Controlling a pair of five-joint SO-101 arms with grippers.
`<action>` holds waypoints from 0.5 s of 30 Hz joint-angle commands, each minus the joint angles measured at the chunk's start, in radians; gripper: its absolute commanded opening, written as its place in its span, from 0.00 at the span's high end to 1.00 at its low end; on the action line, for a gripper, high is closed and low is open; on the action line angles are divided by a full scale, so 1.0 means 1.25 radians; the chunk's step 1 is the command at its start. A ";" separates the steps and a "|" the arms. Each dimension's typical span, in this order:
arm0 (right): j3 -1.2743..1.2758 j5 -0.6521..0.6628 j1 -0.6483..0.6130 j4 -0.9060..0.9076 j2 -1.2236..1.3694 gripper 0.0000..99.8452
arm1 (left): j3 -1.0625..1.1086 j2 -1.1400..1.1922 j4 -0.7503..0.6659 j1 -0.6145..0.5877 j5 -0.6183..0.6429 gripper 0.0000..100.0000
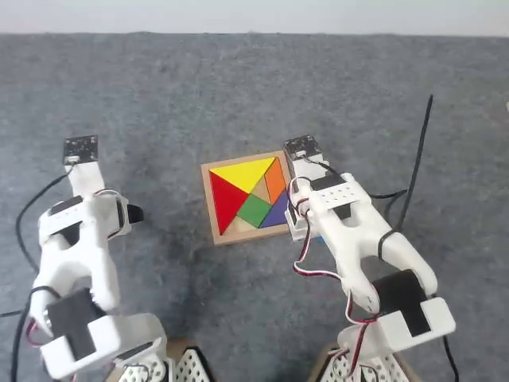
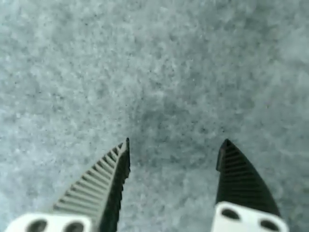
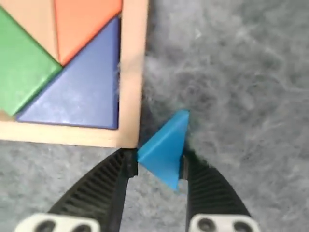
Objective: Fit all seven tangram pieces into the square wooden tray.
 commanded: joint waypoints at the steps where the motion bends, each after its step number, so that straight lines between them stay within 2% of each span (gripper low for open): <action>1: -0.042 -0.014 0.007 -0.023 -0.001 0.91 | -0.024 -0.004 -0.010 0.007 0.005 0.72; 7: -0.045 -0.058 0.030 -0.023 -0.047 0.97 | -0.024 -0.004 -0.010 0.007 0.005 0.72; 15: -0.042 -0.117 0.028 -0.023 -0.115 0.96 | -0.024 -0.002 -0.010 0.007 0.005 0.72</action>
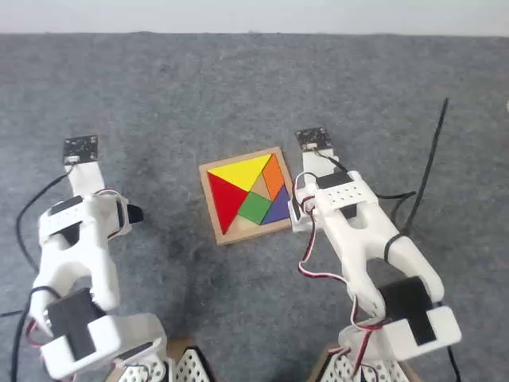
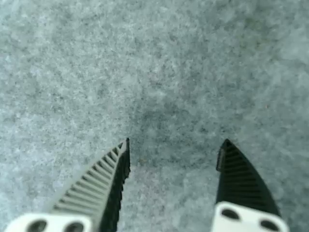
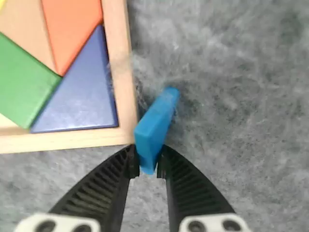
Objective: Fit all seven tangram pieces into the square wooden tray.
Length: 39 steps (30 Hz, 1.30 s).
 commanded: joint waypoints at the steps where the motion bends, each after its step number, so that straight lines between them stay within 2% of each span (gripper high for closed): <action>1: -0.041 -0.034 0.008 -0.019 -0.058 0.96 | -0.024 -0.002 -0.010 0.007 0.005 0.72; 12: -0.047 -0.049 0.031 -0.003 -0.085 0.96 | -0.024 -0.001 -0.010 0.007 0.005 0.72; 17: -0.093 -0.050 -0.089 0.068 -0.152 0.96 | -0.024 0.000 -0.010 0.007 0.005 0.72; 20: -0.112 -0.045 -0.174 0.073 -0.164 1.00 | -0.024 0.000 -0.010 0.007 0.005 0.72; 23: -0.113 -0.033 -0.247 0.073 -0.164 0.99 | -0.024 0.000 -0.010 0.007 0.005 0.72; 27: -0.106 0.095 -0.322 0.079 -0.166 0.99 | -0.024 0.000 -0.010 0.007 0.005 0.72; 34: -0.103 0.334 -0.349 0.077 -0.168 0.99 | -0.024 0.001 -0.010 0.007 0.005 0.72; 39: -0.101 0.410 -0.402 0.069 -0.164 0.99 | -0.024 0.001 -0.010 0.007 0.005 0.72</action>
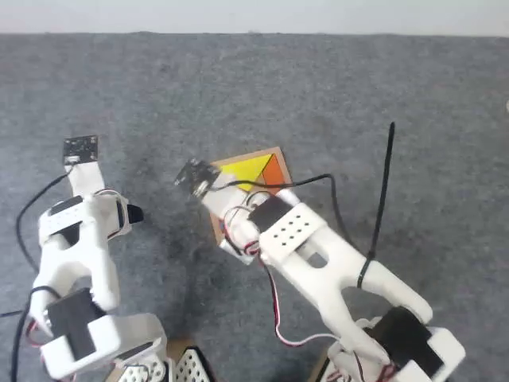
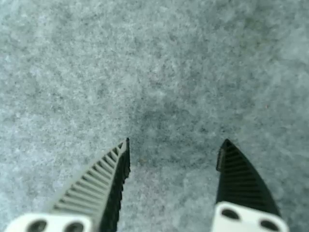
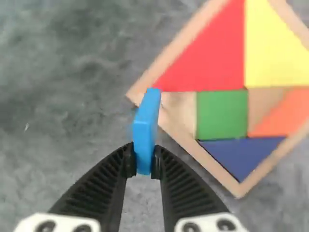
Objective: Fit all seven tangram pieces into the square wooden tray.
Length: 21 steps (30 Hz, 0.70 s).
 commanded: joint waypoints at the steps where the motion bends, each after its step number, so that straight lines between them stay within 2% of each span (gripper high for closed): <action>1: -0.031 0.059 -0.036 -0.006 -0.044 0.99 | -0.024 0.000 -0.010 0.007 0.005 0.72; 8: -0.031 0.126 -0.006 -0.020 -0.040 0.99 | -0.024 0.000 -0.010 0.007 0.005 0.72; 12: -0.038 0.322 0.047 -0.033 0.019 0.99 | -0.024 0.000 -0.010 0.007 0.005 0.72; 13: -0.047 0.344 0.053 -0.034 0.044 0.99 | -0.024 0.000 -0.010 0.007 0.005 0.72; 21: -0.167 0.372 0.058 -0.037 0.191 0.99 | -0.024 0.000 -0.009 0.007 0.005 0.72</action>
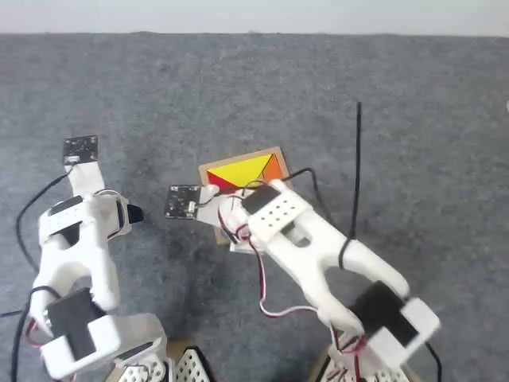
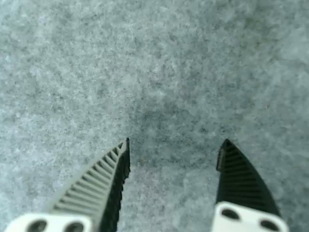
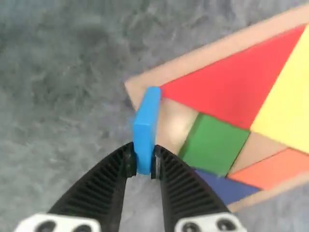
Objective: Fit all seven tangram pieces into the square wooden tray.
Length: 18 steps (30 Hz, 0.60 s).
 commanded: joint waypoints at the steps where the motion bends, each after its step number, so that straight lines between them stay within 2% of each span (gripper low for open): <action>1: -0.081 0.027 0.013 -0.014 0.017 0.99 | -0.024 0.000 -0.009 0.007 0.005 0.72; 9: -0.091 0.080 0.018 -0.007 0.058 0.99 | -0.024 0.000 -0.007 0.007 0.005 0.72; 18: -0.090 0.081 0.098 -0.006 0.052 0.99 | -0.024 0.000 -0.007 0.007 0.005 0.72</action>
